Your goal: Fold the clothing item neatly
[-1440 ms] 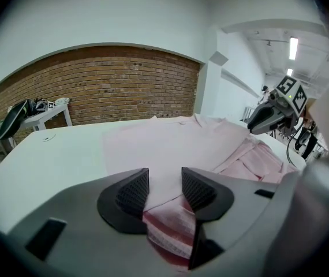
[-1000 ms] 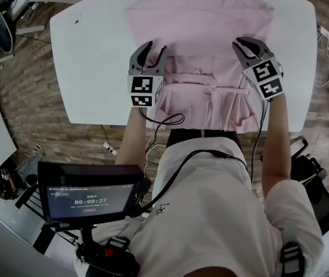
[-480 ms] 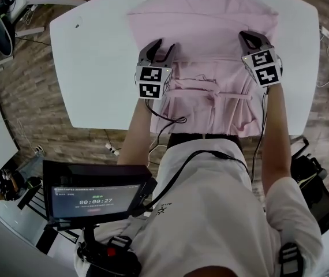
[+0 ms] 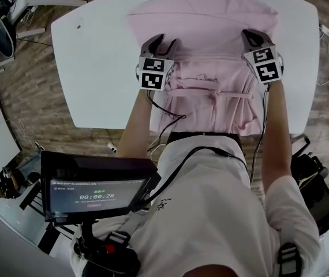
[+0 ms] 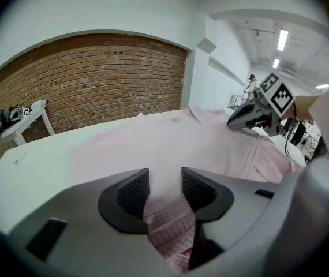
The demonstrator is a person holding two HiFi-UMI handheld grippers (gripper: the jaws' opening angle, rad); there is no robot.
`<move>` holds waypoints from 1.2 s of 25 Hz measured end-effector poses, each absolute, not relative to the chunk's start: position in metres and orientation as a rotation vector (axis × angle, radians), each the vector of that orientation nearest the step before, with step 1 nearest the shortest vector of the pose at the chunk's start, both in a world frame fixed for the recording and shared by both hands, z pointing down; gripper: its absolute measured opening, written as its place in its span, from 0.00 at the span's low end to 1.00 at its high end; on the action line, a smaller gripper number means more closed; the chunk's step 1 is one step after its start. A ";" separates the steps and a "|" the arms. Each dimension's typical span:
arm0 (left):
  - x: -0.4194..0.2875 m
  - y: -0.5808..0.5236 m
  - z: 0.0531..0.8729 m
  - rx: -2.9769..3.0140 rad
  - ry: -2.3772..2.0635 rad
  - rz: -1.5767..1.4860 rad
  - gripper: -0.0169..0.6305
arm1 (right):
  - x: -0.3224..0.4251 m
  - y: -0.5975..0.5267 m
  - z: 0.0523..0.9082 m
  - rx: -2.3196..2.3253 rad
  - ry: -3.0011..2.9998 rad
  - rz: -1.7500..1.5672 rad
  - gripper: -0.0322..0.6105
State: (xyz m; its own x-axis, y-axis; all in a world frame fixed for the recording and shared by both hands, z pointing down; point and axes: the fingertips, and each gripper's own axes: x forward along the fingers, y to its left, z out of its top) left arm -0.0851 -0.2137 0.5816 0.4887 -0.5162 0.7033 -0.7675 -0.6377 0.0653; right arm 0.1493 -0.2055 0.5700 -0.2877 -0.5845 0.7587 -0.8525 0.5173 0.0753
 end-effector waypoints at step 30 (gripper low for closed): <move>-0.113 -0.281 0.558 2.363 -1.062 0.902 0.29 | 0.158 -0.222 0.548 1.229 -2.130 0.472 0.05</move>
State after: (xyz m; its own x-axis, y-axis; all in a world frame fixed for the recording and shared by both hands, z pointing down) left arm -0.1134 -0.2810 0.5577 0.5045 -0.5131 0.6944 -0.7683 -0.6338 0.0899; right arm 0.1581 -0.2217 0.5477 -0.3690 -0.6410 0.6730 -0.8654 0.5012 0.0029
